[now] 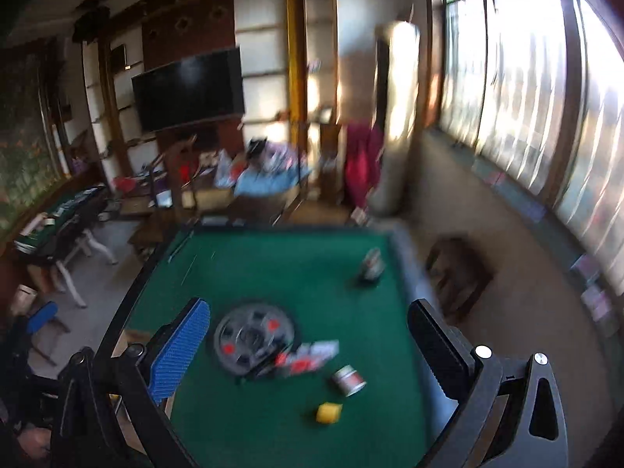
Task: Organize objects
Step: 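Move both grippers back over the table while the left gripper holds the marker, then grasp the yellow tape roll with the right gripper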
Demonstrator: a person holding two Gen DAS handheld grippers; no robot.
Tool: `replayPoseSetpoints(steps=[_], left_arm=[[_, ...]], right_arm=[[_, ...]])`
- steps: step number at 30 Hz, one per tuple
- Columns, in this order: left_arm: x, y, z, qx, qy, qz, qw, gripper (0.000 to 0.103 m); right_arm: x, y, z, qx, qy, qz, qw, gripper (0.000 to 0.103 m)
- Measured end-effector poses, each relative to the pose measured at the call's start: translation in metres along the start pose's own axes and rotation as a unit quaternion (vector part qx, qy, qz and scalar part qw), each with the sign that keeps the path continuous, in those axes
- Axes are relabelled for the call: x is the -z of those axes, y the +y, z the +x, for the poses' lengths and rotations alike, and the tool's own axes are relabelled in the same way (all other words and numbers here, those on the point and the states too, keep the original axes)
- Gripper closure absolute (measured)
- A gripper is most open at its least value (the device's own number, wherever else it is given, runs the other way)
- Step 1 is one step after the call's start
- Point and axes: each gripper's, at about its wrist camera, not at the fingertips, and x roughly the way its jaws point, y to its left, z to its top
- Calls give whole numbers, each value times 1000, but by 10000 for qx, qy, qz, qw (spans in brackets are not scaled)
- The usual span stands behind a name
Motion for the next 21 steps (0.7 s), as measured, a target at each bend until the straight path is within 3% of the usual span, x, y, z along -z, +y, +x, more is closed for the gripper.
replayPoseSetpoints(steps=[3, 5, 9, 14, 17, 21], left_arm=[[40, -20, 55, 231, 385, -36, 9990, 0], [65, -30, 92, 151, 597, -126, 9980, 0], [97, -46, 161, 50, 1201, -99, 9927, 0], [117, -64, 211, -99, 1574, 204, 9873, 0], [119, -65, 234, 8, 1771, -19, 9842, 0], [124, -63, 258, 169, 1950, -309, 9802, 0]], right_arm=[[81, -30, 78, -448, 426, 579, 9964, 0], [129, -49, 125, -644, 685, 1059, 9899, 0], [203, -75, 203, -277, 1413, 1445, 9790, 1], [232, -68, 225, 179, 1502, 934, 9841, 3], [237, -61, 238, 188, 1519, 745, 9854, 5], [242, -56, 250, 206, 1555, 601, 9858, 22]])
